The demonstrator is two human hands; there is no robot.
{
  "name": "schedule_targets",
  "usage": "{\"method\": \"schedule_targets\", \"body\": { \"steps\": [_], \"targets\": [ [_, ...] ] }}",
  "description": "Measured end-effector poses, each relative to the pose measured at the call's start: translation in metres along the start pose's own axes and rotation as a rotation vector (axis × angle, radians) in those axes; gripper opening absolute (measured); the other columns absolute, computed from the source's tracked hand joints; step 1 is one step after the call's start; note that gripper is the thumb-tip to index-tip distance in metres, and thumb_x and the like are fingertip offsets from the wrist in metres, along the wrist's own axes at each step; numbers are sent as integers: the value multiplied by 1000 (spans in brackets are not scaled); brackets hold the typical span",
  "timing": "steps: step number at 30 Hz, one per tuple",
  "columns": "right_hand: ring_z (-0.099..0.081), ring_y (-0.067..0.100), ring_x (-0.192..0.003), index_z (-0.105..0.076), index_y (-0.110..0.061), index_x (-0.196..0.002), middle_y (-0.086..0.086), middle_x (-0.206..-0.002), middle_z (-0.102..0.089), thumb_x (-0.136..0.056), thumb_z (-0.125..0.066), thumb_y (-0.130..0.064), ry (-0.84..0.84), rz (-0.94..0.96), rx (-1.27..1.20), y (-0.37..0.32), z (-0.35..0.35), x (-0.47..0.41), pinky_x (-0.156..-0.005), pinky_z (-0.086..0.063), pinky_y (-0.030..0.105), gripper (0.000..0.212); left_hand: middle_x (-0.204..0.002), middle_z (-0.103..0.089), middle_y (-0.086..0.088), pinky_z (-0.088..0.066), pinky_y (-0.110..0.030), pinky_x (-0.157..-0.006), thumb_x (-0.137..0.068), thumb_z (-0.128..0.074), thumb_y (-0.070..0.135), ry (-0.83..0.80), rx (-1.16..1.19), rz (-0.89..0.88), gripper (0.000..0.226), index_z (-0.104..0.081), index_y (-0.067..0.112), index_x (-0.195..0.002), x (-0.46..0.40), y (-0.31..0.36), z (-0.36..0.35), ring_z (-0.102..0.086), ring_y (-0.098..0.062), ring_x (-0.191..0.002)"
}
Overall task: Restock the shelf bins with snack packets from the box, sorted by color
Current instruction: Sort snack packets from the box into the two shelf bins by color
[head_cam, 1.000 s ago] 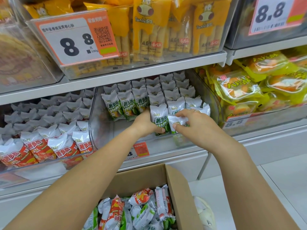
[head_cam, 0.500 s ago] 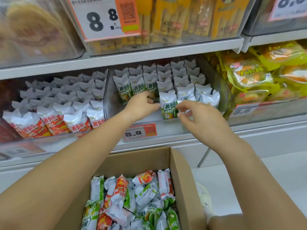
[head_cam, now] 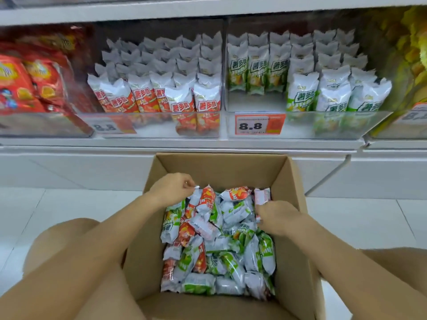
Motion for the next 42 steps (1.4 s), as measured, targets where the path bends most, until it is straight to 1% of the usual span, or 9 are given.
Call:
{"method": "schedule_targets", "body": {
  "steps": [6,11,14,20,25,28,35,39,42],
  "targets": [
    [-56,30,-111,-51,-9,-121,13,-122,-58,-97,-41,-14,-108,92,53,-34,-25,-51,-78,-41,33,27,-121,-63,-14,-50,-37,-90,-91,-48,11,-63,-191,159,32,-61,6,-120,-27,-49,-34,-59,-30,-110],
    [-52,30,-116,-46,-10,-130,14,-127,-53,-93,-46,-11,-75,43,-14,-35,-39,-93,-84,-45,37,38,-137,-45,-12,-44,-38,-99,-91,-52,8,-444,-719,-109,44,-46,12,-134,-35,-63,-98,-41,-29,-127],
    [-45,29,-124,-36,-11,-140,13,-137,-46,-92,-48,-12,-96,14,-32,-28,-56,-110,-90,-45,38,49,-154,-25,-11,-29,-44,-113,-93,-56,20,-545,-1016,-239,57,-34,18,-146,-43,-79,-116,-19,-30,-143],
    [-5,26,-148,-6,-17,-154,9,-162,-2,-91,-45,-2,-156,108,146,-26,-80,-135,-112,-32,41,76,-156,-22,-14,-16,-49,-116,-99,-47,22,-607,-1274,-441,48,-37,19,-145,-65,-82,-131,-20,-31,-142],
    [-29,30,-137,-19,-6,-150,15,-148,-34,-93,-51,-20,-120,16,252,-31,-84,-156,-106,-35,41,67,-154,-22,-10,-34,-41,-106,-97,-51,21,-605,-1110,-338,52,-35,21,-147,-68,-82,-131,-30,-29,-136],
    [-40,28,-128,-36,-8,-141,13,-140,-40,-93,-53,-29,-122,-60,244,-36,-89,-159,-100,-38,38,55,-140,-44,-9,-38,-36,-98,-97,-49,15,-646,-1030,-219,42,-42,16,-139,-64,-80,-126,-43,-27,-126],
    [-62,27,-107,-19,-7,-146,8,-119,-62,-87,-64,-35,-135,-181,-72,-35,-93,-130,-72,-48,32,79,-128,-54,-4,-39,-28,-76,-92,-56,8,-704,-952,-67,39,-49,10,-130,-36,-51,-105,-54,-22,-116],
    [-57,27,-112,-40,-14,-138,8,-125,-58,-80,-71,-39,-110,-122,-258,-31,-58,-100,-83,-50,34,71,-120,-53,-5,-52,-30,-78,-75,-79,26,-703,-377,141,69,-43,9,-132,-20,-45,-62,-57,-21,-103],
    [-54,28,-117,-39,-19,-141,7,-131,-54,-78,-73,-36,53,-47,-350,-35,-14,-68,-89,-49,35,73,-120,-57,-1,-55,-27,-83,-81,-75,33,-616,177,250,58,-51,8,-128,-1,-36,-22,-58,-17,-104]
  ]
}}
Point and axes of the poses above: each hand's wrist, its own x-axis away from the middle knuckle, its own z-axis out of the back of the hand, y = z × x, the point moved 4 cm from there along -x, towards the middle knuckle
